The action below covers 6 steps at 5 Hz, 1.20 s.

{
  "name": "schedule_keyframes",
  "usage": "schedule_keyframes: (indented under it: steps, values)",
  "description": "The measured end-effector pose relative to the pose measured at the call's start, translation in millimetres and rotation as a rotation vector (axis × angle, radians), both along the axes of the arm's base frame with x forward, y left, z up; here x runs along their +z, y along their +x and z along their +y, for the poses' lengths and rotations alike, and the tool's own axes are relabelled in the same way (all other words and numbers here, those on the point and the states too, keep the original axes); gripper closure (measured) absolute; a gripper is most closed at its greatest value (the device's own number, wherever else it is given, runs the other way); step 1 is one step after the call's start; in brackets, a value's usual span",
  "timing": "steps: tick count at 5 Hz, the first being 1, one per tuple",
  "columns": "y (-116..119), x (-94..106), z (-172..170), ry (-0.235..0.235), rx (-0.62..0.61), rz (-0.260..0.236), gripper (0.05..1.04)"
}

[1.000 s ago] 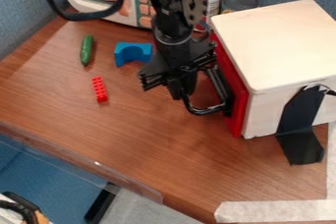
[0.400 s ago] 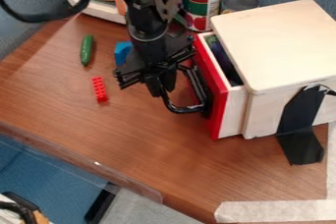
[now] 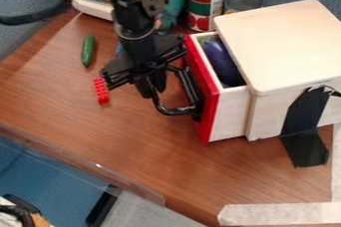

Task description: Opening a small drawer

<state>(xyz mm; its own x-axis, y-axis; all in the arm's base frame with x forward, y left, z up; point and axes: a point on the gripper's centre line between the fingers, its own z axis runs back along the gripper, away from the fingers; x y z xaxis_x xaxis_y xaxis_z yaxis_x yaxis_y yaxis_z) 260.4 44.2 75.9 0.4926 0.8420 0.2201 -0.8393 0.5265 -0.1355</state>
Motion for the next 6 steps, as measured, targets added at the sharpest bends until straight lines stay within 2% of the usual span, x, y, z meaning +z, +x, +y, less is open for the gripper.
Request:
schedule_keyframes:
  steps: [6]
  values:
    - [-28,-6.7,37,-0.046,0.06,0.145,0.908]
